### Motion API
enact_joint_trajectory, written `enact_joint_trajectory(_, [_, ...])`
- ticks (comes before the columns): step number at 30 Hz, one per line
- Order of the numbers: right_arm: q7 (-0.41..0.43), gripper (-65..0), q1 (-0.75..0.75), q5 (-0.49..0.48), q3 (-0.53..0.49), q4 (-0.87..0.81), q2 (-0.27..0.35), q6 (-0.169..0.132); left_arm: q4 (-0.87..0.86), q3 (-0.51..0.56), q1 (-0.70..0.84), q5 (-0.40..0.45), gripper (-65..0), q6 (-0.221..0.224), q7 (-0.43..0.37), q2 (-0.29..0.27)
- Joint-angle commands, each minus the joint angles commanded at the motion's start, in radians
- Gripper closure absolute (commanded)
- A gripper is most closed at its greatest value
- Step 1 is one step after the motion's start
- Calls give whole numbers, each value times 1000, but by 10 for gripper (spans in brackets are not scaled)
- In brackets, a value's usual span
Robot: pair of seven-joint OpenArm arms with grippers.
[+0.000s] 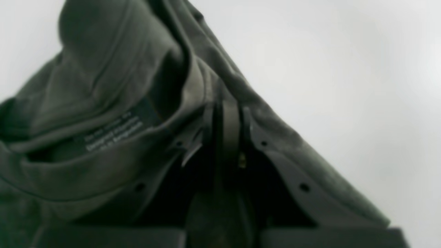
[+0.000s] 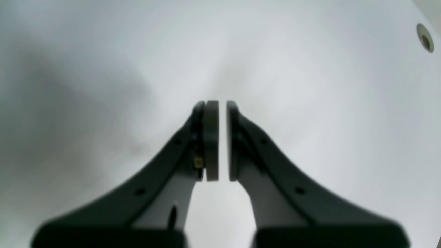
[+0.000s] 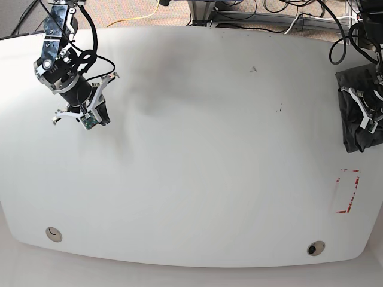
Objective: Layout the t-shirt on the table in an organized manner, then fold the t-shirt properly
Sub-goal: 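Release the bundle and lift both grippers away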
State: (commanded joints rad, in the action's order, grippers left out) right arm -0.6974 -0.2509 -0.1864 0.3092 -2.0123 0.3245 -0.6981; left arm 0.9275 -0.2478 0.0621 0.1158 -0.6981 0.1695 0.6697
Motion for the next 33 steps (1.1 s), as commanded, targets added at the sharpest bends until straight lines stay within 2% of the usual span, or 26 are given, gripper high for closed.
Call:
enact_joint_trajectory(11, [0, -30, 0, 0, 3, -3, 3, 0, 8, 0, -14, 2, -21, 0, 0, 57])
enact_joint_trajectory(20, [0, -30, 0, 0, 3, -6, 2, 0, 48, -5, -28, 2, -19, 0, 0, 78])
enact_joint_trajectory(33, [2, -30, 0, 0, 3, -6, 0, 0, 181, -6, -35, 0, -19, 0, 5, 61])
